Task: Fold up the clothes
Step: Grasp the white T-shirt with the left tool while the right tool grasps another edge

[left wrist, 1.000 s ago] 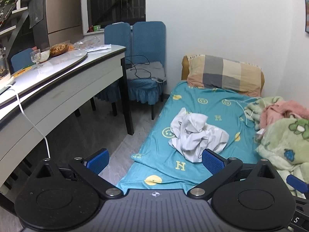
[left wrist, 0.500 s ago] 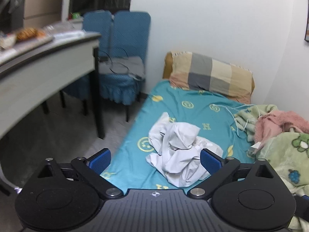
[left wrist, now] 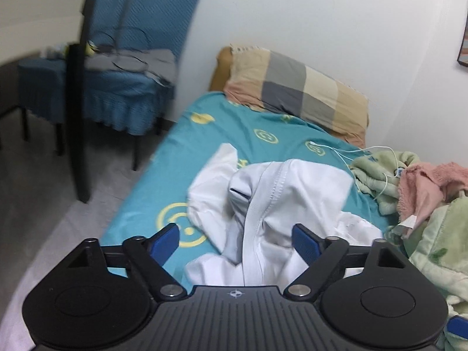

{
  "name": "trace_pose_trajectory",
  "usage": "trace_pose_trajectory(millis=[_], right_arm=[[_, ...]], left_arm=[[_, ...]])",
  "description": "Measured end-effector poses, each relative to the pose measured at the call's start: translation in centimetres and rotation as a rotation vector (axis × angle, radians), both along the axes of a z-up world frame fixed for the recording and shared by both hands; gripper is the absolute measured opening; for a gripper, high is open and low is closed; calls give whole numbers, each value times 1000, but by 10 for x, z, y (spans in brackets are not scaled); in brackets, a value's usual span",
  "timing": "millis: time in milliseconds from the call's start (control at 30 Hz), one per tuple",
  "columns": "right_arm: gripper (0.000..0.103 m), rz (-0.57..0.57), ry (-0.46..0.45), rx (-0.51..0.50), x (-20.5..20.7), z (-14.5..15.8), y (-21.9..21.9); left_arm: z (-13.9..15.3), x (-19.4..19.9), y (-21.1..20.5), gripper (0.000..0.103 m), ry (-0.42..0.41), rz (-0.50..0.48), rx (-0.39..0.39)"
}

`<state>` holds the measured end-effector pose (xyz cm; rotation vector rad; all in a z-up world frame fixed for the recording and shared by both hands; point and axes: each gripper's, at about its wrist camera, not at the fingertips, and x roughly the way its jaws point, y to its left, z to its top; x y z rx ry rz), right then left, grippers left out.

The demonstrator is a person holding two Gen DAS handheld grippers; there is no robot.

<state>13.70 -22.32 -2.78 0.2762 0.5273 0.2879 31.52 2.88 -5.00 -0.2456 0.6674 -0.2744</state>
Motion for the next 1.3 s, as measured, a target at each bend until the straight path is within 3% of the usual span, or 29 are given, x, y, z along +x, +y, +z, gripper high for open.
trace_pose_trajectory(millis=[100, 167, 233, 300, 467, 700, 767, 833, 1033, 1233, 1300], right_arm=[[103, 31, -19, -15, 12, -11, 2], [103, 52, -32, -25, 19, -19, 3], [103, 72, -45, -36, 27, -26, 4], [103, 73, -41, -73, 29, -34, 8], [103, 65, -59, -109, 21, -34, 13], [102, 76, -163, -165, -20, -10, 21], [96, 88, -164, -164, -34, -3, 23], [92, 104, -148, -150, -49, 3, 26], [90, 164, -96, -93, -81, 6, 51], [83, 82, -55, -13, -64, -7, 68], [74, 27, -29, -14, -53, -15, 67]], left_arm=[[-20, 29, -7, 72, 5, -31, -52], [-27, 40, -12, 57, 17, -48, -99], [-27, 42, -16, 22, 21, -54, -158], [-17, 31, -20, 2, 10, -62, -198], [33, -37, -24, 1, -126, -93, -246], [102, -157, -23, 1, -224, -168, -344], [110, -189, -20, 1, -234, -175, -378], [112, -215, -15, 1, -236, -174, -410], [112, -252, -13, 1, -249, -182, -347], [88, -238, -2, 1, -210, -163, -378], [79, -230, 3, 2, -195, -160, -390]])
